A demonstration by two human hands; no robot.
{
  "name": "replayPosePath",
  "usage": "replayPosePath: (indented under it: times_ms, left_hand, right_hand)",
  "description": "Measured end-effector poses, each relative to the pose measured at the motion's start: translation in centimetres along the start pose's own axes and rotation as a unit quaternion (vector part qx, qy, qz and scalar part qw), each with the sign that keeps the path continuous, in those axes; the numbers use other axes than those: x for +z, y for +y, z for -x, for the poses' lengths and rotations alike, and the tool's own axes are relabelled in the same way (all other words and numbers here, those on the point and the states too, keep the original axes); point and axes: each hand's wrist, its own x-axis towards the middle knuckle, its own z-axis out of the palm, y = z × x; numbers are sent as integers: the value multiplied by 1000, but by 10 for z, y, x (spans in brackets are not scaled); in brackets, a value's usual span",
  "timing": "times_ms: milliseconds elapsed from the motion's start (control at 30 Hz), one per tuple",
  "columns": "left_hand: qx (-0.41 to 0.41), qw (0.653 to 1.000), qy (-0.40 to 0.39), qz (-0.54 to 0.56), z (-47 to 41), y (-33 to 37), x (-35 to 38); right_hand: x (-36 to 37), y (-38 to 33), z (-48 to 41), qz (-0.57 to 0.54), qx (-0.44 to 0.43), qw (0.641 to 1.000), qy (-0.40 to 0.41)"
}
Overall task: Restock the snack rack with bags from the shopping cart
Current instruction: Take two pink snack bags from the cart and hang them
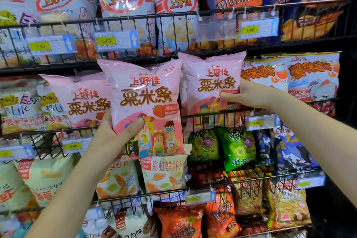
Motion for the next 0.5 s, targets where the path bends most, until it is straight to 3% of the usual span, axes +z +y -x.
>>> replayPosePath:
  times_ms: [200,300,500]
  left_hand:
    - [4,999,-4,34,4,7,6]
    - [2,999,-5,46,4,9,14]
    - [10,997,2,74,3,3,25]
  right_hand:
    - [8,11,1,-11,65,996,-60]
    - [9,5,7,12,53,996,-67]
    - [12,-3,17,76,44,996,-34]
